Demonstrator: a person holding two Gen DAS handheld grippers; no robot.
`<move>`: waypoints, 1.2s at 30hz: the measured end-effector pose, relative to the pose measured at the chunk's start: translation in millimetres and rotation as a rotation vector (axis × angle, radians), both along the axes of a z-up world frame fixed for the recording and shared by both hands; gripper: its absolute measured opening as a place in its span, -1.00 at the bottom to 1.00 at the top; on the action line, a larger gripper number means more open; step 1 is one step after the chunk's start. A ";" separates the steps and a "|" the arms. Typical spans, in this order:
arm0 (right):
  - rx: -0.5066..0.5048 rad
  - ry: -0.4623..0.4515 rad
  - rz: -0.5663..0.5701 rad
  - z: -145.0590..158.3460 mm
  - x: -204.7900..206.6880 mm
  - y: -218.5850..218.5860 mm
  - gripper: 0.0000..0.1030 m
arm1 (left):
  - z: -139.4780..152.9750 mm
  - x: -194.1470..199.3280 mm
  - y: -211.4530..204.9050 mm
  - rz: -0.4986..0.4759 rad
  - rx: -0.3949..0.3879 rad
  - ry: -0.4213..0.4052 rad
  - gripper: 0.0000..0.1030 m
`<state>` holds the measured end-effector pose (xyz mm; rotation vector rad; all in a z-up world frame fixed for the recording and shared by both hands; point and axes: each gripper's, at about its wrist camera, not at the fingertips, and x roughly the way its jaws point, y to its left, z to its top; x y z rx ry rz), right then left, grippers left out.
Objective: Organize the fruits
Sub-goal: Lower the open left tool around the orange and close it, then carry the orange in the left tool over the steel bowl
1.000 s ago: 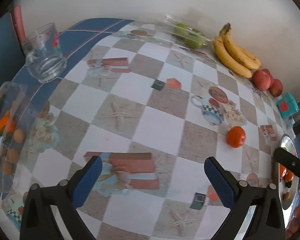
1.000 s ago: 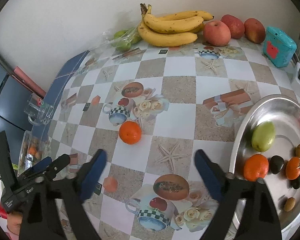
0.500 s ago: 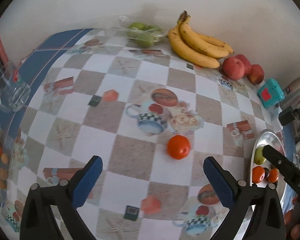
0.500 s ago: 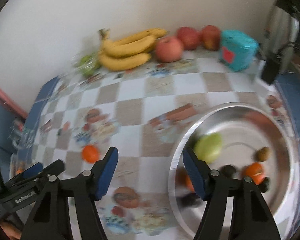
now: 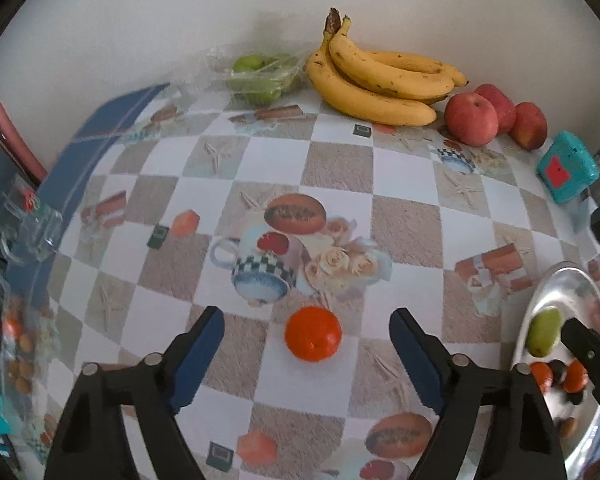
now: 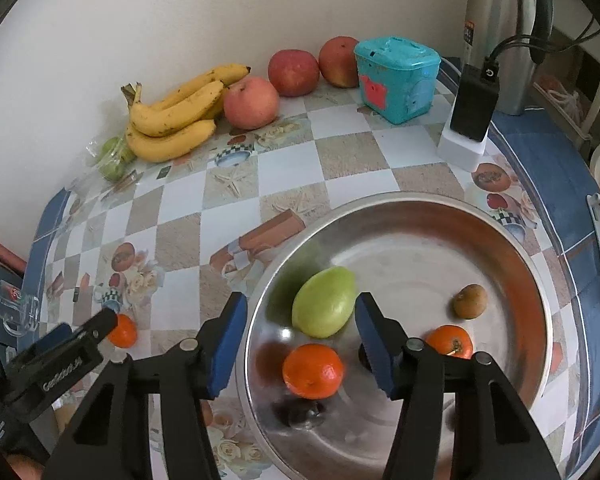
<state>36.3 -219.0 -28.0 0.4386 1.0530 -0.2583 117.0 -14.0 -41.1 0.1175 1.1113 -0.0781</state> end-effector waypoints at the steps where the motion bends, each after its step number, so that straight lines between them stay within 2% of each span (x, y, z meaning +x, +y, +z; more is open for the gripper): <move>1: -0.005 0.005 0.005 -1.1 1.0 1.5 0.12 | -1.2 2.2 0.8 0.001 0.015 -0.006 0.67; 5: -0.028 0.020 0.022 -3.4 5.3 6.3 0.12 | -6.7 8.3 4.7 -0.001 0.040 -0.009 0.58; 11: -0.048 0.034 0.032 -4.9 8.9 8.9 0.12 | -22.5 12.8 4.0 -0.021 0.003 0.050 0.44; 16: -0.047 0.037 0.031 -5.4 9.2 9.2 0.12 | -30.2 12.8 -0.2 -0.036 0.009 0.071 0.28; 18: -0.047 0.036 0.034 -5.7 9.3 9.3 0.12 | -32.6 13.2 -0.8 -0.038 0.005 0.084 0.06; 23: -0.044 0.032 0.034 -4.9 9.2 9.2 0.12 | -33.8 12.6 -0.9 -0.045 -0.015 0.102 -0.24; 28: -0.036 0.025 0.031 -3.7 8.3 8.3 0.12 | -32.7 11.1 -2.8 -0.054 -0.005 0.105 -0.26; 36: -0.022 0.021 0.026 -2.6 7.8 6.1 0.12 | -26.2 12.6 3.3 -0.040 -0.055 0.111 -0.27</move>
